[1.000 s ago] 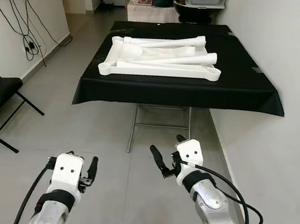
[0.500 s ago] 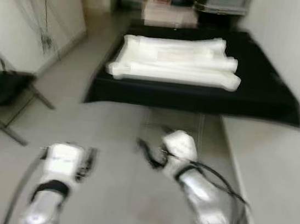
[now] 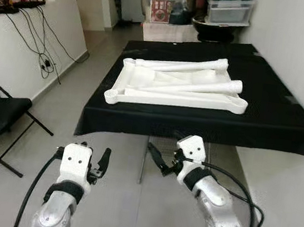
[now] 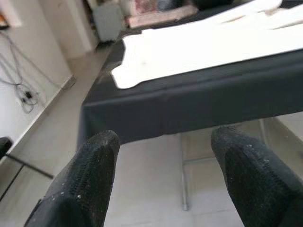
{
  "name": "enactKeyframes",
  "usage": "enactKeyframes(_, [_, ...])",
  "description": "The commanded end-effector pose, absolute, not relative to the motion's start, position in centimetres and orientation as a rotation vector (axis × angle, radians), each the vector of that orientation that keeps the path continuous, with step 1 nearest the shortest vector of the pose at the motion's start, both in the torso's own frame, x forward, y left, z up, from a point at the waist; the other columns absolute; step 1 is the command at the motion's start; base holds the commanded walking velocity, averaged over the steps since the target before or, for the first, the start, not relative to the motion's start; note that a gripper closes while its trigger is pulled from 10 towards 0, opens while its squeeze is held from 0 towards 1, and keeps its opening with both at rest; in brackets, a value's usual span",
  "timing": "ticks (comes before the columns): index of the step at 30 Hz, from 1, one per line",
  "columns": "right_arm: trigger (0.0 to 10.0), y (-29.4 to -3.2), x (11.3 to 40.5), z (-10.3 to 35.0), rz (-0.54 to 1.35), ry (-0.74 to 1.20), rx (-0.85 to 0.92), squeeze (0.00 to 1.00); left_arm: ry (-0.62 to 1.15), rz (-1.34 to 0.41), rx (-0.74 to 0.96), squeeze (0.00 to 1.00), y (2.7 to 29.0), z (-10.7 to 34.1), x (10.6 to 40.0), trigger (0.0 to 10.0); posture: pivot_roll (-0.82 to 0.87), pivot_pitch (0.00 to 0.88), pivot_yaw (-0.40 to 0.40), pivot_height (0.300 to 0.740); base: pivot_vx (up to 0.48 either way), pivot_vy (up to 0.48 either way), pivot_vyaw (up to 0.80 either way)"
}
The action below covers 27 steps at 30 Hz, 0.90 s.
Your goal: Building children table
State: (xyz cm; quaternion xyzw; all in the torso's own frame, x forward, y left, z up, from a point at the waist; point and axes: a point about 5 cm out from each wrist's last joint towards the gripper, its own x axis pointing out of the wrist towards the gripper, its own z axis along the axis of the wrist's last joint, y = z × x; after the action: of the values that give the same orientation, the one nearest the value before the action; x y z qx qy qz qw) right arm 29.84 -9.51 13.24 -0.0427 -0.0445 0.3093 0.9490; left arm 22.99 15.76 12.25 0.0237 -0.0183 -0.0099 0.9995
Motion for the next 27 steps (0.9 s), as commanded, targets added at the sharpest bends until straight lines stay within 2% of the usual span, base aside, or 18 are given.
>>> enactKeyframes(1, [10.0, -9.7, 30.3, 14.6, 0.636, -0.135, -0.079, 0.0, -0.036, -0.04, 0.037, 0.0, 15.4, 12.4, 23.1, 10.0, 0.01, 0.0, 0.082, 0.74, 0.352, 0.0, 0.0])
enactKeyframes(11, [10.0, -9.8, 31.7, 17.6, 0.635, -0.203, -0.111, 0.0, -0.053, -0.055, 0.019, 0.0, 15.1, 13.1, 23.5, 10.0, 0.01, 0.0, 0.072, 0.74, 0.346, 0.0, 0.0])
enactKeyframes(19, [10.0, -9.7, 32.6, 19.5, 0.648, -0.239, -0.154, 0.0, -0.063, -0.073, 0.002, 0.0, 14.6, 13.3, 23.9, 10.0, 0.0, 0.0, 0.058, 0.74, 0.333, 0.0, -0.8])
enactKeyframes(27, [10.0, -8.8, 31.9, 21.0, 0.791, -0.297, -0.21, 0.0, -0.064, -0.078, -0.01, 0.0, 14.3, 13.3, 24.0, 10.0, 0.0, 0.0, 0.058, 0.74, 0.317, 0.0, 0.0])
